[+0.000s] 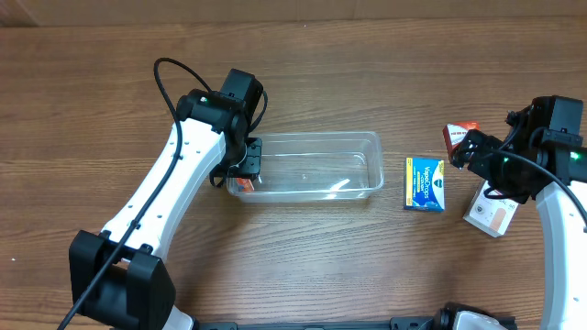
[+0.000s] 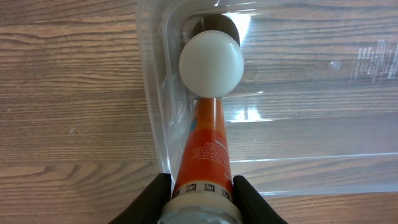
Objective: Pack container
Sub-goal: 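Place the orange tube into the container beside the bottle, then lower right gripper onto the blue VapoDrops box and grasp it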
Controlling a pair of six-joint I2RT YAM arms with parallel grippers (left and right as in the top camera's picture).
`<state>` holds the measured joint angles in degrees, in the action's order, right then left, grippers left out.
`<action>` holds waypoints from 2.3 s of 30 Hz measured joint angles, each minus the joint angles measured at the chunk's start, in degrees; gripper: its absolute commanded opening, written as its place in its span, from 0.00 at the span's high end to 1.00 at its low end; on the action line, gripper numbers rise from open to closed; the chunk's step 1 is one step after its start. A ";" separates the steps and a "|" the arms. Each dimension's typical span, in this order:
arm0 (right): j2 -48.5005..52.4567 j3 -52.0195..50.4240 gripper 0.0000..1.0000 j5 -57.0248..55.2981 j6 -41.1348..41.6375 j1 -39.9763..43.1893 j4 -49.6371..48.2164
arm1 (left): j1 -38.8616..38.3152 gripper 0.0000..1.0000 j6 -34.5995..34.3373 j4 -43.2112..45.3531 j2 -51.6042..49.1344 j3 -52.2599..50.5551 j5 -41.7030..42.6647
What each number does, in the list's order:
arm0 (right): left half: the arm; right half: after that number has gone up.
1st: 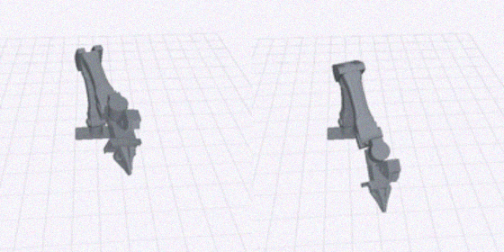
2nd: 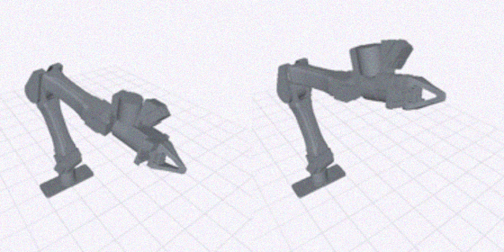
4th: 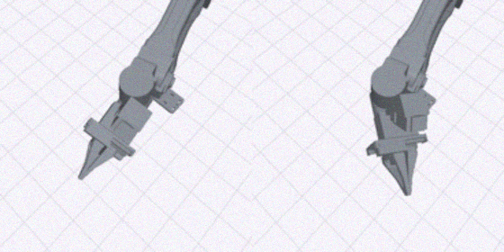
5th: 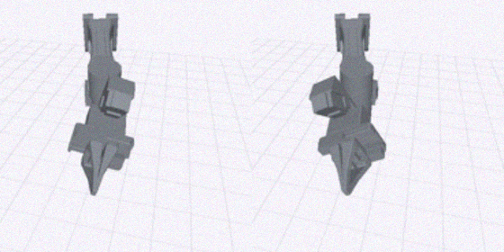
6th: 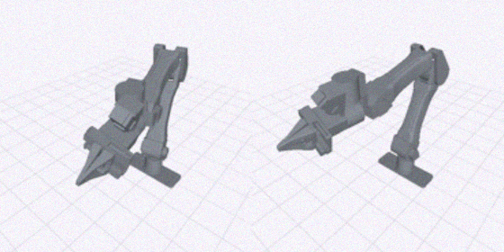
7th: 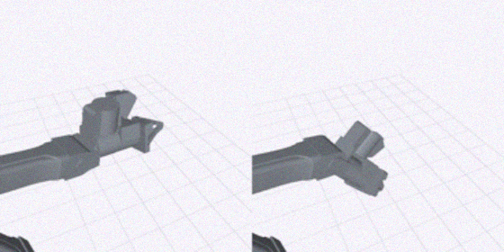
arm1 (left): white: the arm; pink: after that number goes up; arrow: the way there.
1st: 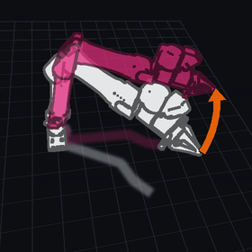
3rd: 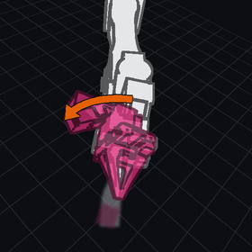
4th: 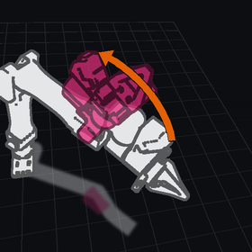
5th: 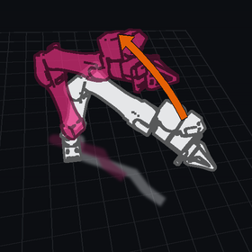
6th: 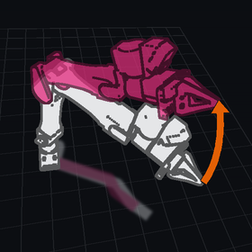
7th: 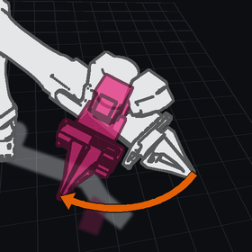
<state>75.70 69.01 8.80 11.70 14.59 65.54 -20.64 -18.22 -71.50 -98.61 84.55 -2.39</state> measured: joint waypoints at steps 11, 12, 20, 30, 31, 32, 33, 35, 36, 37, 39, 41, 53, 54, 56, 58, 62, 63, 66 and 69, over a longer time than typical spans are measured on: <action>0.00 0.00 0.00 0.02 0.00 0.00 0.04 | 0.00 0.51 -0.92 -1.11 0.00 0.00 -0.02; 0.00 0.00 0.00 0.02 -0.02 0.00 0.02 | 0.00 0.49 -0.92 -1.11 0.00 0.00 -0.04; 0.00 0.00 0.00 -0.02 0.00 0.00 0.26 | 0.09 0.00 0.39 -3.10 5.68 7.80 -4.07; 3.21 12.26 0.00 -4.90 -3.19 -7.63 5.84 | 18.75 0.00 -4.17 -2.95 17.84 8.61 -3.74; 5.79 12.26 0.00 -5.25 -3.43 -8.41 5.90 | 20.76 0.00 -4.33 -2.95 17.75 8.61 -2.75; 9.38 12.24 0.00 -5.38 -3.48 -8.76 5.99 | 22.03 0.00 -4.37 -2.91 17.70 8.61 -2.32; 12.24 12.22 0.00 -5.62 -3.58 -8.79 5.99 | 22.82 0.00 -4.35 -2.97 17.70 8.61 -2.01; 17.79 12.17 0.00 -5.92 -3.67 -8.79 5.99 | 23.12 0.00 -4.33 -2.99 17.70 8.55 -1.25; 20.06 12.09 0.00 -6.01 -3.80 -8.79 6.01 | 23.12 0.00 -4.31 -3.02 17.70 8.48 -1.03; 21.99 12.09 0.00 -5.97 -3.85 -8.79 6.03 | 23.12 0.00 -4.31 -2.99 17.68 8.44 -0.98; 25.33 11.89 0.00 -5.27 -3.85 -8.79 5.95 | 23.12 0.00 -4.31 -2.75 17.59 8.28 -0.81; 27.23 10.05 0.00 -4.70 -3.91 -8.79 4.39 | 23.12 0.00 -4.31 -2.60 17.57 7.69 -0.76; 27.76 -1.62 0.00 -5.90 -8.96 -15.17 -6.93 | 23.12 0.00 -4.31 -2.36 17.05 6.88 -0.61; 27.74 -1.90 0.00 -6.32 -8.94 -15.17 -7.34 | 23.12 0.00 -4.31 -2.36 17.05 6.86 -0.61; 27.65 -2.08 0.00 -6.75 -8.90 -15.17 -7.69 | 23.12 0.00 -4.31 -2.38 17.05 6.88 -0.61; 27.65 -2.32 0.00 -7.78 -8.70 -15.17 -8.00 | 23.12 0.00 -4.31 -2.40 17.05 6.86 -0.61; 27.65 -2.82 0.00 -9.46 -7.74 -15.15 -8.61 | 23.12 0.00 -4.31 -2.47 17.05 6.86 -0.61; 27.65 -2.82 0.00 -9.90 -7.43 -15.17 -8.79 | 23.12 0.00 -4.31 -2.56 17.05 6.86 -0.61; 27.65 -2.84 0.00 -10.36 -7.21 -15.17 -9.16 | 23.12 0.00 -4.31 -2.58 17.05 6.86 -0.61; 27.65 -4.11 0.00 -9.70 -7.19 -15.17 -12.04 | 23.12 0.00 -4.31 -2.60 17.05 6.86 -0.61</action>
<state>103.35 64.90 -0.91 4.51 -0.58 53.49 2.48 -22.52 -74.11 -81.56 91.42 -3.01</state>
